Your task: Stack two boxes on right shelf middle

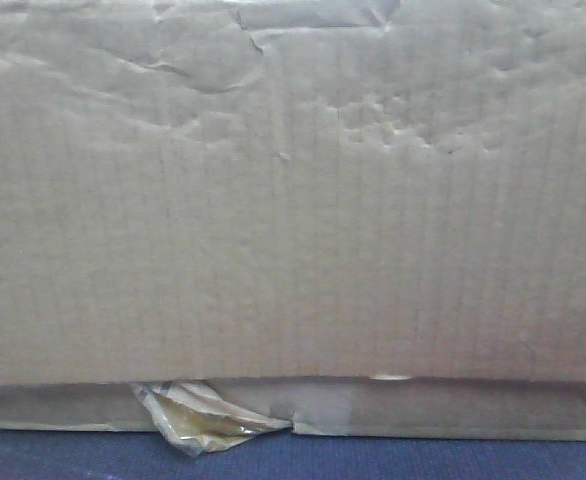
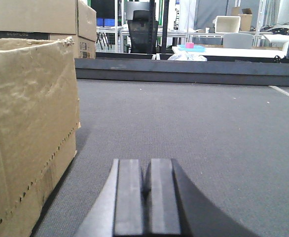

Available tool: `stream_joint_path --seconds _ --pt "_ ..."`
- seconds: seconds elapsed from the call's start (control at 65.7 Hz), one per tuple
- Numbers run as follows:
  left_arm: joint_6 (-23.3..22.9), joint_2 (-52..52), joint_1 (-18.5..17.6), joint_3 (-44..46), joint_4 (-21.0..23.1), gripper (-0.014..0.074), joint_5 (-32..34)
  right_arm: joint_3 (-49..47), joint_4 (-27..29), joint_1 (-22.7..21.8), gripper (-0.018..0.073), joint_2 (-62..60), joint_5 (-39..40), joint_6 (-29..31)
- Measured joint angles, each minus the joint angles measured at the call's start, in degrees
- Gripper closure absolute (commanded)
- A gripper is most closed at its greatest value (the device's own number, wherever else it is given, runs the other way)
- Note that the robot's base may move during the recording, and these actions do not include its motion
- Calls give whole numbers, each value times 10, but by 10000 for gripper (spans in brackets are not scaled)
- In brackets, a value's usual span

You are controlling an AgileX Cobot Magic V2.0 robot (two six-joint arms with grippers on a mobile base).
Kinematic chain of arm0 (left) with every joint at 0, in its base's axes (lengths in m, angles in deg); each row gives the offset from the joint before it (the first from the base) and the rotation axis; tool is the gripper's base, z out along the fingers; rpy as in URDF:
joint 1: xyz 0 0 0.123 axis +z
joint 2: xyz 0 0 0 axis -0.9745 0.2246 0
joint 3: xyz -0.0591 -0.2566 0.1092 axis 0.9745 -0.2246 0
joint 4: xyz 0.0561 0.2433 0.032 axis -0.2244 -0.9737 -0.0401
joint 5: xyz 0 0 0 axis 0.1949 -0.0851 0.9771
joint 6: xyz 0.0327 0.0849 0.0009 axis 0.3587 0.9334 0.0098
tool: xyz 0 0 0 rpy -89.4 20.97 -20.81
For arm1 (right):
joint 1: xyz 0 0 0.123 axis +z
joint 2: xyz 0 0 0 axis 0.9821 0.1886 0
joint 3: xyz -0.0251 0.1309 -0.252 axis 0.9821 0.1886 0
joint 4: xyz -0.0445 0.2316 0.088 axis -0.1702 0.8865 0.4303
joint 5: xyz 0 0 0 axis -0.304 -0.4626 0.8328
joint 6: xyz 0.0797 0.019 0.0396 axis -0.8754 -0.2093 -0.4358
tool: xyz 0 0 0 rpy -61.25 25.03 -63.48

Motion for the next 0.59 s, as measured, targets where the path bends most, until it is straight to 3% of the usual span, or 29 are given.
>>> stream_joint_path --seconds 0.244,0.381,0.594 --pt "-9 -4 0 82 -29 708 -22 0 0 0 723 0 0 0" --pt "-71 -21 0 164 -82 708 -28 0 0 0 723 0 0 0" --pt "-167 -32 -12 318 -93 708 -30 0 0 0 723 0 0 0"
